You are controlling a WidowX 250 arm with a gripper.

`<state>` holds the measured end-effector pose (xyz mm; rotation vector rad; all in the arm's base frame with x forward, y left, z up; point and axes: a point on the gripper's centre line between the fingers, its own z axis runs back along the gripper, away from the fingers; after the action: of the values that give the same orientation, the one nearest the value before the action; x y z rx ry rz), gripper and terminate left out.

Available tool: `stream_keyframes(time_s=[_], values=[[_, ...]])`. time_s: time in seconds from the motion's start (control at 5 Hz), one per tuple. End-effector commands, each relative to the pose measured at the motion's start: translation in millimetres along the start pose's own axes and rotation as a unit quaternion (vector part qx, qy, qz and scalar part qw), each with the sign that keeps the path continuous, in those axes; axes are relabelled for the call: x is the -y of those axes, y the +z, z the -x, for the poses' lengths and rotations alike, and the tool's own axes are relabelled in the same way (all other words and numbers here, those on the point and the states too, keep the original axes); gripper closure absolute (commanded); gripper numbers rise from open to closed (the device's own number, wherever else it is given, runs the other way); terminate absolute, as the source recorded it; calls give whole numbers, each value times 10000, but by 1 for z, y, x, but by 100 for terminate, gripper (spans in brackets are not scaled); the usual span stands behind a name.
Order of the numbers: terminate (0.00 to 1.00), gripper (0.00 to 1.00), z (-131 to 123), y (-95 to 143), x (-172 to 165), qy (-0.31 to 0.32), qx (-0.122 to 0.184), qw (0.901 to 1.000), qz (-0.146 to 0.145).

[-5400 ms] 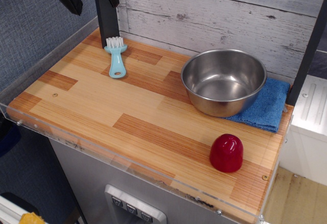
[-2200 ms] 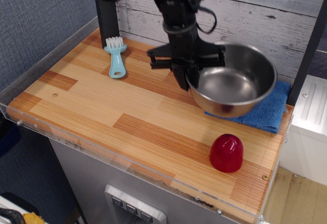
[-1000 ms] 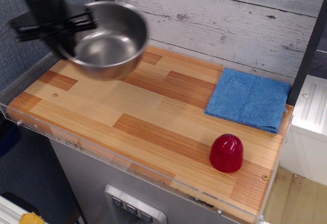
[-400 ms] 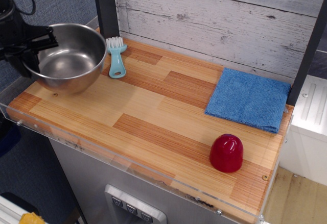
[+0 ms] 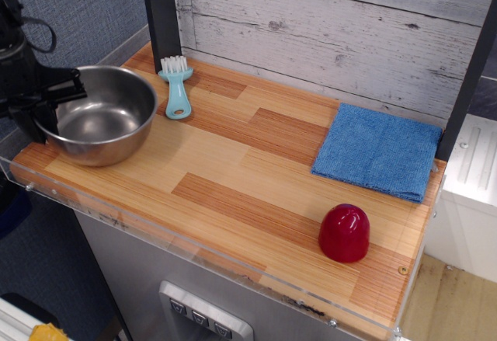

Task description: Take the pot off the cloth and place it to the left of the scrubber.

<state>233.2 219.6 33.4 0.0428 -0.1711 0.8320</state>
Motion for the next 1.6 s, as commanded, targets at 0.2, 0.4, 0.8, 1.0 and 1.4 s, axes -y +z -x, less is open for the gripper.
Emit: stream_keyframes(time_s=[0.2, 0.4, 0.8, 1.0, 1.4], values=[[0, 0, 7, 5, -2, 347, 65, 9993, -116], [0, 0, 9, 5, -1, 368, 81, 9993, -33], [0, 0, 8, 9, 2, 291, 14, 9996, -42], [0, 0, 3, 20, 5, 290, 159, 9994, 89], [0, 0, -5, 66, 24, 184, 480, 9983, 279]])
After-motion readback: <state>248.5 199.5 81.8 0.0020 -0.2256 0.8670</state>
